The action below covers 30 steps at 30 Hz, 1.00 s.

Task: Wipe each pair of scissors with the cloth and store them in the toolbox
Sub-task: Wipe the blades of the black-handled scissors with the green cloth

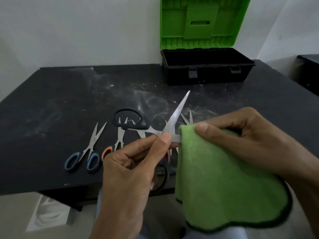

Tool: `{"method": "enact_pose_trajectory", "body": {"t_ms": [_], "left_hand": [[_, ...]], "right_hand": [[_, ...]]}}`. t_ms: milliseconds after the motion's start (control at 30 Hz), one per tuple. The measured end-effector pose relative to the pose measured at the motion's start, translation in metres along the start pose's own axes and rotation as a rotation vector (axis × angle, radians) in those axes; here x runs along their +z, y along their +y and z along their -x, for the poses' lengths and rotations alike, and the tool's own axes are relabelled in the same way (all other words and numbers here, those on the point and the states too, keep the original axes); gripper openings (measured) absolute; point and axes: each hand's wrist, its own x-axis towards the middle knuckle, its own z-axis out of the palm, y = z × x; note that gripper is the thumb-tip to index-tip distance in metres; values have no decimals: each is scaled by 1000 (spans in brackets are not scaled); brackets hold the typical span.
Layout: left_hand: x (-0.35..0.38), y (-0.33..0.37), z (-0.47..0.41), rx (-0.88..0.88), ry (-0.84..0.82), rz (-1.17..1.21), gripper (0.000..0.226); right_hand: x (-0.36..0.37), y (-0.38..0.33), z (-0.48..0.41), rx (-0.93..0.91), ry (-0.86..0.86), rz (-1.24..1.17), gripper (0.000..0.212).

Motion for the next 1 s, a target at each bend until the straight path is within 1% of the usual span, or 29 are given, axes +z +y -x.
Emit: {"method": "enact_pose_trajectory", "body": {"t_ms": [67,167,200,267,367,467,567,667,733,767,833,933,1000], "left_hand": [[-2,-3,0,-11,8,24,14],[-4,-1,-3,-14,67,82,12],[-5,1,-5,-4,79,94,13],[-6,4,-8,14,91,96,16],[-5,6,-10,25,80,100,18],[-2,7,-11,54,62,72,17],[4,6,-11,74,63,70,17],[6,3,-12,67,80,118,18],[3,-1,-14,49,105,136,20],[2,-4,-14,42,113,138,21],[-1,-8,-14,30,111,110,23],[-2,-13,-14,19,120,70,25],[-1,-13,-15,28,118,52,23]], "right_hand": [[9,-1,-8,-32,23,64,41],[18,-6,-16,-66,-32,139,51],[18,-10,-16,-59,-52,135,47],[15,-16,-14,-31,-75,95,29],[8,-16,-8,-41,-22,52,20],[7,-14,-3,-87,60,18,18],[11,-10,-4,-159,122,105,19],[18,-5,-8,-202,117,223,24],[20,0,-9,-156,59,217,28],[21,2,-8,-115,22,179,31],[20,3,-8,-47,4,79,36],[18,-1,-8,38,-18,-73,30],[19,-7,-8,35,-19,-80,27]]}}
